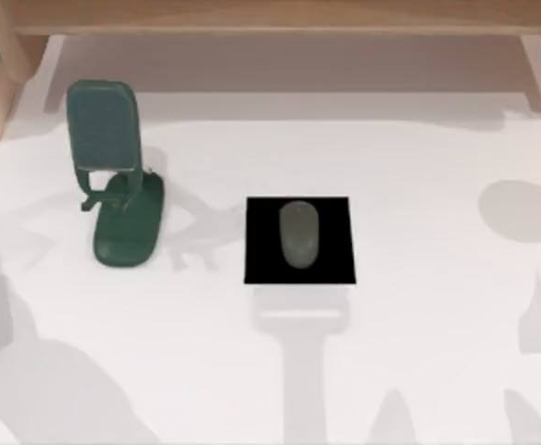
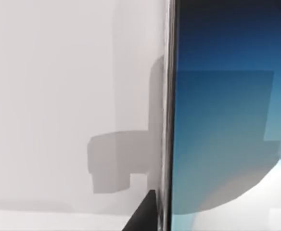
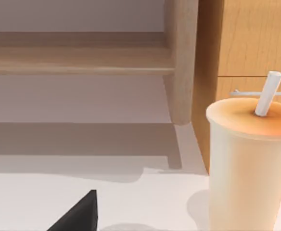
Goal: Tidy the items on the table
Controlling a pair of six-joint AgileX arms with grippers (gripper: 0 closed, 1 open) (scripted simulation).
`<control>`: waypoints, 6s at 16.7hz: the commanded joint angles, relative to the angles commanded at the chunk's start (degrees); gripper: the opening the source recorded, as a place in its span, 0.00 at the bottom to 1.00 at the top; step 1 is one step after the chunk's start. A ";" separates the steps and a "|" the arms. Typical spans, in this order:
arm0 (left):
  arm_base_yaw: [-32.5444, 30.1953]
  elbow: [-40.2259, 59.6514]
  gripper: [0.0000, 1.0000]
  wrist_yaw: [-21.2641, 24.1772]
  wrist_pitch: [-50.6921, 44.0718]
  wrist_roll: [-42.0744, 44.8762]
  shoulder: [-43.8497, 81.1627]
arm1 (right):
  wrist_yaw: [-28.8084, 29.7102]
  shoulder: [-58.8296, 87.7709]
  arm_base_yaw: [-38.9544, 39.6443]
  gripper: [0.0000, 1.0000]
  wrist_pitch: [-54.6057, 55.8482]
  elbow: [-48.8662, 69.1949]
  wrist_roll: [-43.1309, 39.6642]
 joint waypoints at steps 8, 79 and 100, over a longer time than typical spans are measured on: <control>-0.19 0.88 0.00 0.64 -3.03 -0.64 -2.28 | 0.00 0.00 0.00 1.00 0.00 0.00 0.00; -46.44 -13.49 1.00 -16.83 50.65 -68.29 -25.40 | 0.00 0.00 0.00 1.00 0.00 0.00 0.00; -48.85 -18.68 1.00 -18.98 48.73 -69.50 -32.20 | 0.00 0.00 0.00 1.00 0.00 0.00 0.00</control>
